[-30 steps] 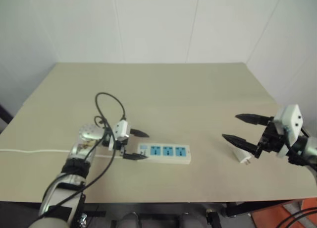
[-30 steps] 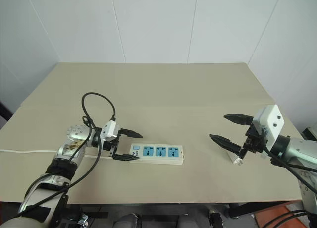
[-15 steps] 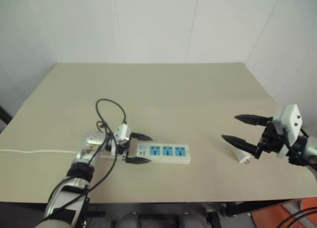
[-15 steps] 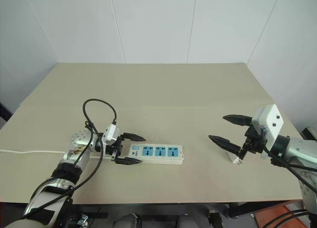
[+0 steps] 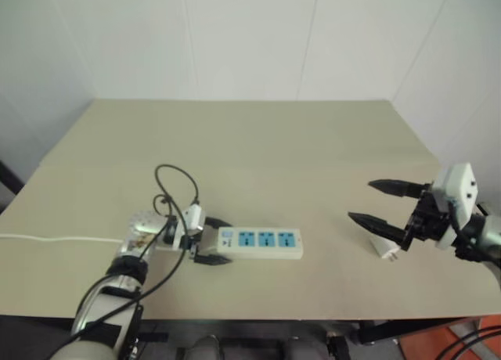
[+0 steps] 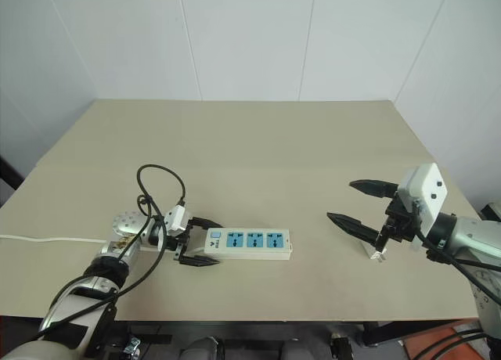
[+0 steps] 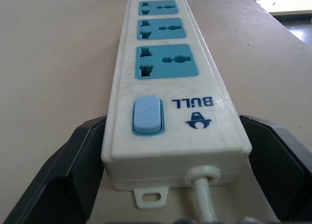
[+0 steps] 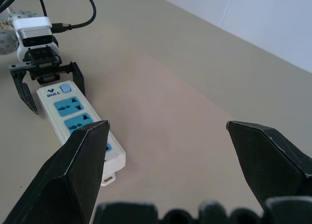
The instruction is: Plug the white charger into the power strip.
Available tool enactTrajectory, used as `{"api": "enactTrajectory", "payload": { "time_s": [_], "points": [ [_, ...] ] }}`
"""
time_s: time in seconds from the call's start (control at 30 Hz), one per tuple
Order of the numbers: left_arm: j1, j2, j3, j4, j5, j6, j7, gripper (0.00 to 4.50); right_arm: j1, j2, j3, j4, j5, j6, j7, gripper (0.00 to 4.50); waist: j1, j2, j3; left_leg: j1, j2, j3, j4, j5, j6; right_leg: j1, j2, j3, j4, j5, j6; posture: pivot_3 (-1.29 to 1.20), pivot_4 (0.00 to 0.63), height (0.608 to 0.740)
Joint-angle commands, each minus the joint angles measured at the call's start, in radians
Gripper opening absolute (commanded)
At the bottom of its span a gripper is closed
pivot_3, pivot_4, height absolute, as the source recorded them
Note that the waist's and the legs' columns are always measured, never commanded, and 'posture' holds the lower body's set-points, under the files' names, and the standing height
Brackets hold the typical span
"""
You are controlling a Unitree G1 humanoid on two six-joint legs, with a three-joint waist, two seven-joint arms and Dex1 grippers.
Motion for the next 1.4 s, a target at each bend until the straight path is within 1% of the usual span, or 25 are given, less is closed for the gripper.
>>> {"api": "enactTrajectory", "payload": {
  "time_s": [0.03, 0.23, 0.43, 0.53, 0.6, 0.9, 1.0, 1.1, 1.2, 1.27, 1.33, 1.4],
  "points": [
    [0.012, -0.035, -0.009, -0.009, -0.009, 0.0, -0.004, 4.47, -0.012, -0.011, -0.032, -0.033, 0.022, 0.004, -0.006, 4.5, 0.003, 0.0, 0.0, 0.0, 0.0, 0.0, 0.0, 0.0, 0.0, 0.0, 0.0, 0.0, 0.0, 0.0, 0.0, 0.0, 0.15, 0.74],
    [0.035, -0.06, -0.006, -0.053, -0.018, 0.029, -0.006, 4.47, -0.017, -0.008, -0.022, -0.029, 0.017, 0.001, -0.008, 4.5, 0.007, 0.0, 0.0, 0.0, 0.0, 0.0, 0.0, 0.0, 0.0, 0.0, 0.0, 0.0, 0.0, 0.0, 0.0, 0.0, 0.15, 0.74],
    [0.058, -0.063, -0.014, -0.087, -0.02, 0.052, 0.001, 4.47, -0.011, -0.008, -0.028, -0.034, 0.019, 0.001, -0.007, 4.5, 0.006, 0.0, 0.0, 0.0, 0.0, 0.0, 0.0, 0.0, 0.0, 0.0, 0.0, 0.0, 0.0, 0.0, 0.0, 0.0, 0.15, 0.74],
    [0.069, -0.066, -0.018, -0.084, -0.015, 0.047, 0.006, 3.89, -0.011, -0.011, -0.031, -0.034, 0.02, 0.002, -0.007, 4.5, 0.006, 0.0, 0.0, 0.0, 0.0, 0.0, 0.0, 0.0, 0.0, 0.0, 0.0, 0.0, 0.0, 0.0, 0.0, 0.0, 0.15, 0.74],
    [0.075, -0.065, -0.023, -0.076, -0.007, 0.037, 0.008, 3.29, -0.013, -0.012, -0.032, -0.033, 0.02, 0.002, -0.006, 4.5, 0.006, 0.001, 0.0, 0.0, 0.0, 0.0, 0.0, 0.0, 0.0, 0.0, 0.0, 0.0, 0.0, 0.0, 0.0, 0.0, 0.15, 0.74],
    [0.069, -0.05, -0.037, -0.04, 0.023, 0.007, 0.023, 3.27, -0.033, -0.02, -0.036, -0.014, 0.024, -0.001, 0.007, 4.5, 0.006, 0.003, -0.003, 0.001, 0.0, 0.0, 0.0, 0.0, 0.0, 0.0, 0.0, 0.0, 0.0, 0.0, 0.0, 0.0, 0.15, 0.74],
    [0.074, -0.04, -0.039, -0.055, 0.031, 0.034, 0.051, 3.27, -0.039, -0.016, -0.031, -0.002, 0.014, -0.005, 0.004, 4.5, 0.006, 0.003, -0.003, 0.001, 0.0, 0.0, 0.0, 0.0, 0.0, 0.001, 0.0, 0.0, 0.0, 0.0, 0.001, 0.0, 0.15, 0.74],
    [0.095, -0.038, -0.036, -0.107, 0.022, 0.084, 0.09, 3.27, -0.038, -0.017, -0.033, 0.007, 0.0, 0.005, -0.015, 4.5, 0.006, 0.003, -0.005, 0.001, 0.0, 0.0, 0.0, 0.0, 0.0, 0.001, 0.0, 0.0, 0.0, -0.001, 0.001, 0.0, 0.15, 0.74],
    [0.136, -0.033, -0.041, -0.195, 0.006, 0.145, 0.107, 3.27, -0.054, -0.039, -0.017, 0.008, -0.04, 0.068, -0.099, 4.5, 0.006, 0.003, -0.006, 0.002, 0.0, 0.0, 0.0, 0.0, 0.0, 0.002, 0.0, 0.0, 0.0, -0.001, 0.001, 0.0, 0.15, 0.74],
    [0.161, -0.027, -0.045, -0.247, -0.005, 0.188, 0.111, 3.27, -0.097, -0.067, 0.004, 0.019, -0.049, 0.166, -0.172, 4.5, 0.002, 0.004, -0.006, 0.002, 0.0, 0.0, 0.0, 0.0, 0.0, 0.001, 0.0, 0.0, 0.0, -0.001, 0.001, 0.0, 0.15, 0.74],
    [0.182, -0.02, -0.048, -0.287, -0.01, 0.208, 0.118, 3.27, -0.173, -0.113, 0.033, 0.044, -0.031, 0.316, -0.228, 4.5, -0.002, 0.004, -0.006, 0.001, 0.0, 0.0, 0.0, 0.0, 0.0, 0.001, -0.001, 0.0, 0.0, 0.0, 0.0, 0.0, 0.15, 0.74],
    [0.189, -0.016, -0.05, -0.305, -0.01, 0.219, 0.124, 3.27, -0.305, -0.152, 0.072, 0.095, 0.018, 0.556, -0.296, 4.5, -0.004, 0.004, -0.006, 0.001, 0.0, 0.0, 0.0, 0.0, 0.0, 0.001, -0.001, 0.0, 0.0, 0.0, -0.001, 0.0, 0.15, 0.74]
  ]
}}
